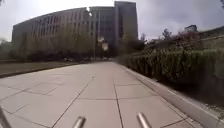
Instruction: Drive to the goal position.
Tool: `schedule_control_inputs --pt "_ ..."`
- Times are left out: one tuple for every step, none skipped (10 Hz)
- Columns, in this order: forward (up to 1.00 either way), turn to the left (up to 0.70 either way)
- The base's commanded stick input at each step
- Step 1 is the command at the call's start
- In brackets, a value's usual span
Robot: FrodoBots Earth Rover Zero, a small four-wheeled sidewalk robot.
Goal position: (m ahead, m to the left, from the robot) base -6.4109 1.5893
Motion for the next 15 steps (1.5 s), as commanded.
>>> schedule_control_inputs --pt "0.00 0.00" --pt "0.70 0.00" --pt "0.70 0.00" --pt "0.70 0.00" --pt "0.70 0.34" --pt "0.70 0.35" --pt "0.70 0.35" --pt "0.70 0.35" --pt "0.70 0.35" --pt "0.70 0.35" --pt "0.70 0.08" --pt "0.70 0.00" --pt "0.70 0.00" --pt "0.70 0.00" --pt "0.70 0.00"
